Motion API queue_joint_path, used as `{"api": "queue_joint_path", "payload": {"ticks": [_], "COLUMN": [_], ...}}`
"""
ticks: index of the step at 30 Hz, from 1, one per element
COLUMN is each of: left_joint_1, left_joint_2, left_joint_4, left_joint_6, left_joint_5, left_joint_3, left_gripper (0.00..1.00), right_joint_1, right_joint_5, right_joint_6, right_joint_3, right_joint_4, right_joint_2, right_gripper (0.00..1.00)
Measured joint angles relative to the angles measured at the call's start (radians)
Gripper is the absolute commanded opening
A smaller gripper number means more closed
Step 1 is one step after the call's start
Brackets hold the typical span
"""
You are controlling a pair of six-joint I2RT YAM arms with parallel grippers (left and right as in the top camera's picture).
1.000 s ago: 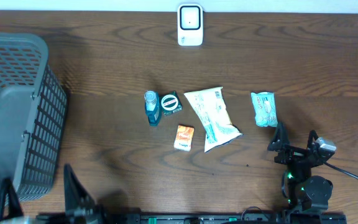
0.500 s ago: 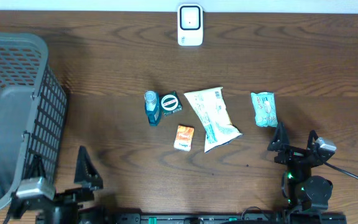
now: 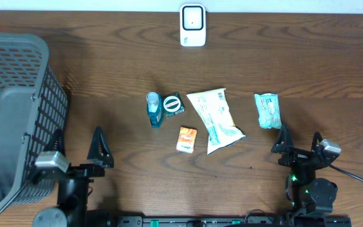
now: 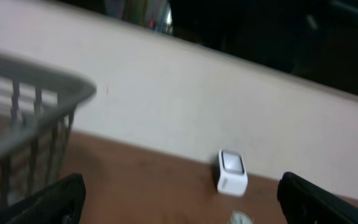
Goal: Scan the item barcode
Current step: 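Reach the right gripper to the green wipes packet and grasp it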
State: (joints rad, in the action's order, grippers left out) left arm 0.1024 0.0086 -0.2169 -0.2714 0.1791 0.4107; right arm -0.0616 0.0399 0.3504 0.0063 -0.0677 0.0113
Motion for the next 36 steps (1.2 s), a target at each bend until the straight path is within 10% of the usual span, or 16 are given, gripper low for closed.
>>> {"api": "queue_joint_path", "payload": {"ticks": [23, 36], "left_joint_1": [0.0, 0.0], "left_joint_2": [0.003, 0.007], "left_joint_4": [-0.167, -0.626], "left_joint_6": [-0.045, -0.05], "left_joint_5": [-0.003, -0.003], "left_joint_3": [-0.167, -0.164], "left_gripper": [0.98, 0.98], "right_joint_1": [0.0, 0.0], "right_joint_5": [-0.022, -0.657], "right_joint_6": [0.022, 0.401], "right_joint_3": [0.0, 0.0], "right_joint_4": [0.0, 0.025], "right_joint_2": [0.0, 0.0], "right_gripper": [0.99, 0.99]}}
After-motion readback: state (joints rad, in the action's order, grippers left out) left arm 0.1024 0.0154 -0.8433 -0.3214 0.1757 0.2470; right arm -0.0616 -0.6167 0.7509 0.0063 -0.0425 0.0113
